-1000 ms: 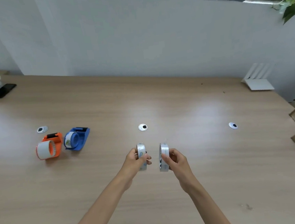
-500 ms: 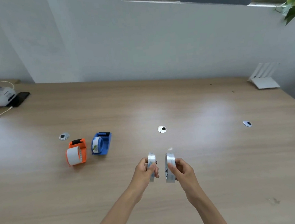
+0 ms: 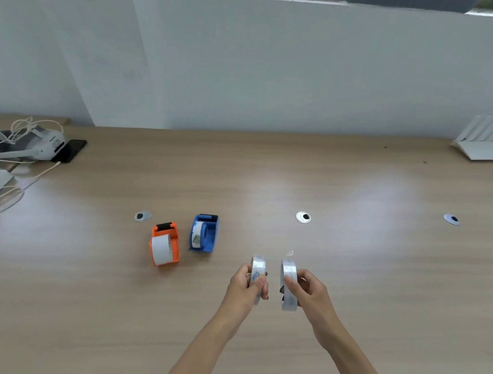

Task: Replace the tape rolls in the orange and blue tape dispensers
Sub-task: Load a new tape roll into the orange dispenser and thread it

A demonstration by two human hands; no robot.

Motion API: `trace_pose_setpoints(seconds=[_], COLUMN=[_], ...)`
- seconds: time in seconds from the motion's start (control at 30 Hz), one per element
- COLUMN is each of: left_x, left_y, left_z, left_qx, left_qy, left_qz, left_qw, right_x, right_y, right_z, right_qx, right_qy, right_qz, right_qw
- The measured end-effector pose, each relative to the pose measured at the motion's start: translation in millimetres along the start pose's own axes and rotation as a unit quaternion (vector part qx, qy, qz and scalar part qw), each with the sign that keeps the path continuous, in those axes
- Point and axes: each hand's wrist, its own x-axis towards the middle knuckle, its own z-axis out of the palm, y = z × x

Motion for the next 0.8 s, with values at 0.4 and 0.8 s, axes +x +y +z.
trace_pose_setpoints(seconds=[0.4, 0.8], left_x=[19.2, 109.4], left_y=[-18.4, -34.5], left_z=[-106.9, -96.6], left_qx=[0.024, 0.325], left_qy=[-0.078, -0.046], left_qz=[-0.042, 0.047], left_qw=[0.996, 0.943], right_x=[0.5, 74.5], right_y=[7.8, 13.0], right_z=[111.0, 95.9], right_qx=[0.011, -0.141], right_qy=[0.092, 0.139], right_qz=[0.027, -0.005], right_qw=[0.995, 0.980])
